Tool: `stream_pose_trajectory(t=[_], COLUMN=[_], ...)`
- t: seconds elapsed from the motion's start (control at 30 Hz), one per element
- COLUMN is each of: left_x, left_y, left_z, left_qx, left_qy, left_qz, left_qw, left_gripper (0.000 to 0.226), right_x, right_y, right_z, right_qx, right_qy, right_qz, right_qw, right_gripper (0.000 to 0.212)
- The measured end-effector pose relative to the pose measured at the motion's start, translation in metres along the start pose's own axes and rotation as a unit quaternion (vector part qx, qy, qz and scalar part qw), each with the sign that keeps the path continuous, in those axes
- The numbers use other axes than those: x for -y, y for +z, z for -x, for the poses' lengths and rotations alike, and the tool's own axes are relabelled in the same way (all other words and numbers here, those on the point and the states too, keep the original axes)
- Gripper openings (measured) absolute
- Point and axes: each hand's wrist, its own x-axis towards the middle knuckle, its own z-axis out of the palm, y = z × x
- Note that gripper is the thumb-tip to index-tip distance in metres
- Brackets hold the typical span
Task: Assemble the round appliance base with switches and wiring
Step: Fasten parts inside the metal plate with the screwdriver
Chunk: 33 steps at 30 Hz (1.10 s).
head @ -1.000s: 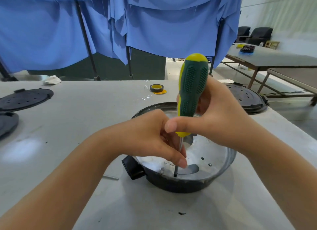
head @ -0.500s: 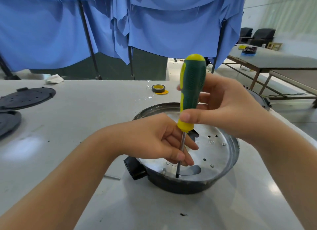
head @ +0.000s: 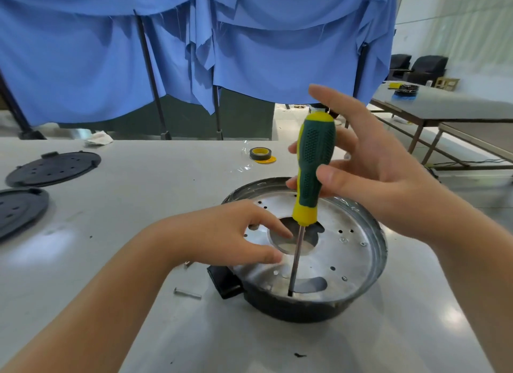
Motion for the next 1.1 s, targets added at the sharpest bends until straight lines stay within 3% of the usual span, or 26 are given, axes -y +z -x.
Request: stream_pose_trajectory(t=[0.13, 0.3, 0.43, 0.57, 0.67, 0.73, 0.83, 0.9, 0.97, 1.1], left_x=[0.015, 0.013, 0.018, 0.019, 0.020, 0.021, 0.022, 0.022, 0.022, 0.022], left_y=[0.016, 0.043, 0.046, 0.048, 0.049, 0.049, 0.050, 0.050, 0.050, 0.050], left_z=[0.001, -0.008, -0.013, -0.016, -0.017, -0.017, -0.018, -0.019, -0.019, -0.019], left_qx=[-0.108, -0.207, -0.200, -0.202, -0.207, -0.212, -0.215, -0.215, -0.217, -0.223], left_qy=[-0.028, -0.017, -0.034, -0.042, -0.043, -0.044, -0.043, -0.045, -0.045, -0.047], left_qz=[0.011, -0.053, -0.091, -0.109, -0.111, -0.107, -0.100, -0.098, -0.102, -0.103], left_qw=[0.994, 0.977, 0.975, 0.972, 0.971, 0.970, 0.971, 0.971, 0.970, 0.968], left_gripper=[0.037, 0.042, 0.038, 0.035, 0.034, 0.033, 0.033, 0.033, 0.033, 0.034], right_x=[0.018, 0.045, 0.061, 0.070, 0.069, 0.069, 0.074, 0.078, 0.080, 0.075], right_y=[-0.009, -0.015, -0.006, 0.002, 0.006, 0.008, 0.005, 0.002, 0.000, 0.003], right_z=[-0.004, -0.018, -0.028, -0.032, -0.033, -0.032, -0.030, -0.028, -0.027, -0.028], right_qx=[0.024, 0.067, 0.083, 0.060, 0.048, 0.076, 0.121, 0.143, 0.140, 0.080], right_qy=[0.007, 0.003, -0.018, -0.013, -0.010, 0.011, 0.114, 0.133, 0.096, 0.036], right_qz=[0.052, 0.209, 0.411, 0.578, 0.650, 0.638, 0.469, 0.412, 0.444, 0.621], right_qw=[0.998, 0.976, 0.907, 0.814, 0.759, 0.766, 0.867, 0.890, 0.880, 0.779], right_gripper=[0.039, 0.022, 0.017, 0.046, 0.052, 0.045, 0.016, 0.016, 0.013, 0.059])
